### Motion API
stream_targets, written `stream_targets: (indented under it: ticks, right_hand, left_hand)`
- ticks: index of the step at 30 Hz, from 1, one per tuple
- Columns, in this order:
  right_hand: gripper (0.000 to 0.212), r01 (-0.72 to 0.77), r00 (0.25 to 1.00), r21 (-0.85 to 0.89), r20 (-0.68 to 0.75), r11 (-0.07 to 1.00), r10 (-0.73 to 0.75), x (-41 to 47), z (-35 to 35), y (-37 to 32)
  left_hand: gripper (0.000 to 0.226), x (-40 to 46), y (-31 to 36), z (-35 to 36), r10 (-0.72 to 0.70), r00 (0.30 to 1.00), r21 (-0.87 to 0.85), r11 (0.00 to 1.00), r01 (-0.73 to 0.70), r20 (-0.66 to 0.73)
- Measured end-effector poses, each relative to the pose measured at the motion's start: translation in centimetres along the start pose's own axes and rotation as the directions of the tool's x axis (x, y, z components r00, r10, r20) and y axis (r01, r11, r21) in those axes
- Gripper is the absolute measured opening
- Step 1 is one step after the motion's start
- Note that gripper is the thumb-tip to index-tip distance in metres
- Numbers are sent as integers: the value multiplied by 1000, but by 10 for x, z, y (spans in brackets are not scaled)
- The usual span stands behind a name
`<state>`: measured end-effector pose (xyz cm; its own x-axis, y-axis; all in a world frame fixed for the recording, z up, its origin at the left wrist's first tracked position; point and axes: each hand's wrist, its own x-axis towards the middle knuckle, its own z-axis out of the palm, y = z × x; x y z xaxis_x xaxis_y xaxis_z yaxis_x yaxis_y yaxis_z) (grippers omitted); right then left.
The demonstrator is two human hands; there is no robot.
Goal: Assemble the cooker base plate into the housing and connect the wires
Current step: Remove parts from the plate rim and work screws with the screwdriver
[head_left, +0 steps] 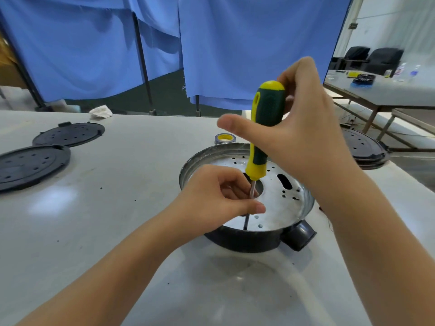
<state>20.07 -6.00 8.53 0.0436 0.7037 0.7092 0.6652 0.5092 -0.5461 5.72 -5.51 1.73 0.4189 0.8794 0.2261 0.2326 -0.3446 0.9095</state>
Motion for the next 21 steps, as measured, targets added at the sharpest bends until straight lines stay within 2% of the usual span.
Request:
stream_targets:
  ticks: [2, 4, 6, 7, 11, 14, 18, 21]
  right_hand:
    - [53, -109, 982, 288, 183, 951, 57, 4, -1, -1]
    - [38, -296, 916, 551, 394, 780, 70, 11, -9, 2]
    - [37, -419, 854, 651, 520, 633, 30, 16, -19, 6]
    - [38, -431, 839, 657, 543, 618, 8, 16, -22, 8]
    - [39, -309, 885, 542, 466, 781, 27, 12, -22, 13]
    - [47, -206, 920, 429, 391, 880, 25, 12, -20, 13]
    - [45, -59, 975, 198, 220, 978, 14, 9, -14, 9]
    - [59, -57, 996, 67, 72, 996, 52, 5, -7, 7]
  left_hand:
    - [20, 0, 0, -1, -44, 998, -64, 997, 46, 36]
    - [18, 0, 0, -3, -71, 993, -107, 991, 82, 96]
    - [21, 1, 1, -5, -82, 984, -113, 989, 100, 155]
    - [23, 1, 1, -6, -82, 979, -98, 990, 101, 185]
    - [30, -1, 2, -7, -69, 961, -57, 995, 87, 267]
    - [31, -2, 2, -7, -56, 961, -60, 995, 75, 270]
    - [20, 1, 0, -2, 10, 997, 80, 997, -17, 76]
    - [21, 1, -1, 0, 21, 1000, 30, 999, -21, -3]
